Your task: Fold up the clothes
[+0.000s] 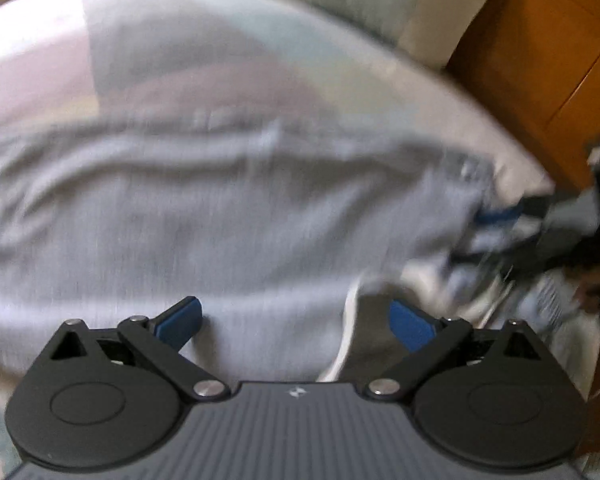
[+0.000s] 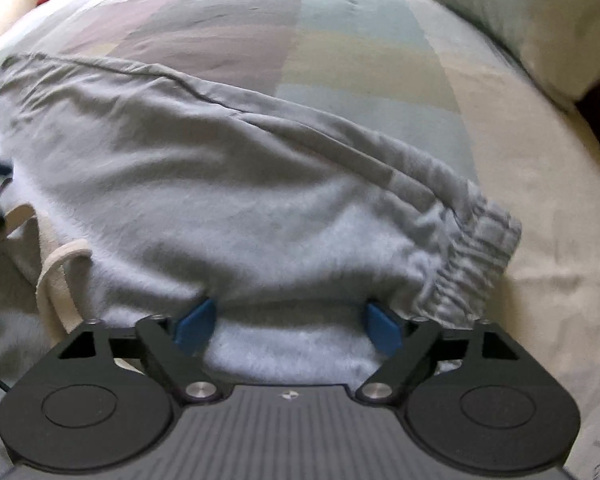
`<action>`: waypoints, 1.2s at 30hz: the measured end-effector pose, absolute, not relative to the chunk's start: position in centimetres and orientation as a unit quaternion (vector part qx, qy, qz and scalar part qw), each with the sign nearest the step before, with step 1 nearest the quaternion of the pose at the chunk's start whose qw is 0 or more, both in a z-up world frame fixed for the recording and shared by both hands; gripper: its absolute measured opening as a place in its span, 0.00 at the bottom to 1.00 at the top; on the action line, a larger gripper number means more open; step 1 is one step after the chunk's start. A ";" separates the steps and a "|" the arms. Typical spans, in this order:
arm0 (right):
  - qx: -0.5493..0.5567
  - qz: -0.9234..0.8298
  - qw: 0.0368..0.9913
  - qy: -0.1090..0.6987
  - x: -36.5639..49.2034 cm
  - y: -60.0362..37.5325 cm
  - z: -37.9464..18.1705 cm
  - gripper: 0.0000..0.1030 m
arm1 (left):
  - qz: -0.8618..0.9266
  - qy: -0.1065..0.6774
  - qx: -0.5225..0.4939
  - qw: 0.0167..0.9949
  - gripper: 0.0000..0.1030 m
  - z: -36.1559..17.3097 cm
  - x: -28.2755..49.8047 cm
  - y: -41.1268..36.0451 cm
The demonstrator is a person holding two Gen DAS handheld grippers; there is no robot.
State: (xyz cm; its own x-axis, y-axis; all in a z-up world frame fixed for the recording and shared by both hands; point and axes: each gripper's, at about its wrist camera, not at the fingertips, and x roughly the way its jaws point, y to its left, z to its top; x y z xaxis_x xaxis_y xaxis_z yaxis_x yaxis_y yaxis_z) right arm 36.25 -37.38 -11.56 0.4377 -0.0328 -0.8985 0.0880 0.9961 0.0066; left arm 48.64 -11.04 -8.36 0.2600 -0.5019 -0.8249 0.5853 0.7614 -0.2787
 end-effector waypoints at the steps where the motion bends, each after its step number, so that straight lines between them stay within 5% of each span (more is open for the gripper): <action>1: 0.022 -0.031 0.849 0.527 36.1 -37.5 -11.6 0.90 | -0.340 0.510 0.044 0.789 0.96 -8.4 48.4 -10.6; 7: 0.030 -0.031 0.850 0.525 37.0 -37.3 -10.2 0.90 | -0.326 0.544 0.056 0.771 0.97 -8.5 47.1 -7.9; 18: 0.091 -0.111 0.873 0.465 45.7 -36.0 -11.3 0.91 | -0.306 0.463 0.118 0.824 0.96 -9.9 58.2 -15.2; 21: 0.081 -0.136 0.883 0.442 46.7 -36.2 -12.5 1.00 | -0.288 0.453 0.137 0.832 1.00 -11.1 59.8 -16.4; 25: 0.076 -0.141 0.889 0.429 47.4 -36.3 -12.5 1.00 | -0.283 0.432 0.144 0.844 1.00 -11.4 61.2 -17.1; 36: 0.086 -0.086 0.866 0.485 44.5 -35.6 -11.6 1.00 | -0.231 0.463 0.085 0.851 0.98 -10.6 61.0 -10.2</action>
State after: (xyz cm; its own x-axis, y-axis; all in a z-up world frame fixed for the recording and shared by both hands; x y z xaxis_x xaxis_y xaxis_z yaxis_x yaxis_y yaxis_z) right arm 44.52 -35.62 -11.59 0.5148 -0.0659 -0.8548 0.2324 0.9704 0.0651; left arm 61.02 -10.17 -10.57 0.4641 -0.3139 -0.8283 0.4723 0.8788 -0.0684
